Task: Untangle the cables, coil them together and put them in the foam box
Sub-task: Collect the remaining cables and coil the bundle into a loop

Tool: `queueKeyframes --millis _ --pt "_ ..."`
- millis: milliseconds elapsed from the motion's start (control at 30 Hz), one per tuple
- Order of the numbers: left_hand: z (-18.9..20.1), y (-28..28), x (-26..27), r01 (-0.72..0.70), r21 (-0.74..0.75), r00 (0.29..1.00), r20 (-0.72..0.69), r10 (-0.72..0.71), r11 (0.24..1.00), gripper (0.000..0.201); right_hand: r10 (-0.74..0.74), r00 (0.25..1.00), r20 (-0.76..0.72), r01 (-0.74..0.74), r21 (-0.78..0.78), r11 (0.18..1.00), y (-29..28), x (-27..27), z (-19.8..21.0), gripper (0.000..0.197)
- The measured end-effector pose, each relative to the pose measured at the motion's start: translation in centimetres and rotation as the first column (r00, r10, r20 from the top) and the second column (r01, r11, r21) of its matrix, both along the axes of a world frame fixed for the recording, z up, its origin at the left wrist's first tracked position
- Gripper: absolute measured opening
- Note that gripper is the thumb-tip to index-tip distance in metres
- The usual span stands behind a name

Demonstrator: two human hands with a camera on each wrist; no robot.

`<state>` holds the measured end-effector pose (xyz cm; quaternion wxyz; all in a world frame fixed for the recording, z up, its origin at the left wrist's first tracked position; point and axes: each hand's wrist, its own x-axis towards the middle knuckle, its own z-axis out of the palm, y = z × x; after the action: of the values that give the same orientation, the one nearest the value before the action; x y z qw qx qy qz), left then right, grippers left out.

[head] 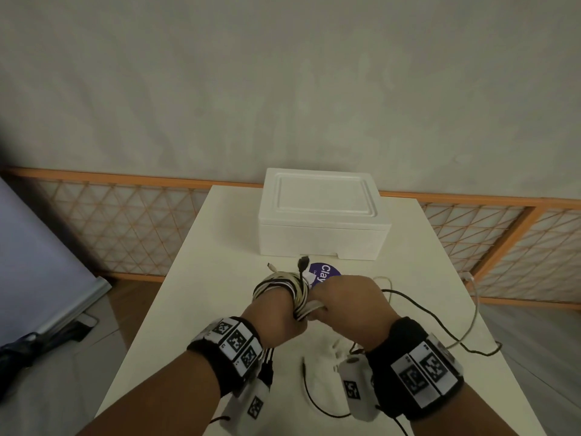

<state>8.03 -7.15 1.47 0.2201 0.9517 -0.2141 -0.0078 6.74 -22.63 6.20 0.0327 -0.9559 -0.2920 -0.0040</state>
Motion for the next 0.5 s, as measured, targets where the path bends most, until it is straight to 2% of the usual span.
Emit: queueKeyframes --millis 100,167,233,333,400,500 --pt "0.2 0.7 -0.4 -0.005 -0.36 0.978 -0.196 -0.07 0.933 0.029 0.104 0.968 0.227 -0.135 0.127 0.983 -0.8 1.1 1.1 0.029" --pt "0.8 0.5 -0.7 -0.06 -0.509 0.942 -0.314 -0.12 0.859 0.03 0.15 0.901 0.408 -0.251 0.205 0.946 -1.4 2.1 0.9 0.018" --pt "1.7 0.3 -0.8 -0.106 -0.617 0.901 -0.391 -0.186 0.78 0.024 0.142 0.853 0.502 -0.318 0.285 0.904 -1.6 3.0 0.4 0.013" --pt "2.8 -0.3 -1.4 -0.152 -0.732 0.84 -0.45 -0.304 0.664 0.017 0.112 0.86 0.498 -0.338 0.392 0.856 -1.7 3.5 -0.1 0.024" --pt "3.3 -0.6 -1.7 -0.188 -0.773 0.794 -0.483 -0.371 0.606 0.014 0.139 0.9 0.412 -0.343 0.475 0.81 -1.5 3.8 -0.3 0.04" --pt "3.6 -1.2 -2.1 -0.226 -0.832 0.733 -0.488 -0.474 0.507 0.011 0.192 0.957 0.216 -0.289 0.698 0.655 -0.9 4.2 -0.8 0.06"
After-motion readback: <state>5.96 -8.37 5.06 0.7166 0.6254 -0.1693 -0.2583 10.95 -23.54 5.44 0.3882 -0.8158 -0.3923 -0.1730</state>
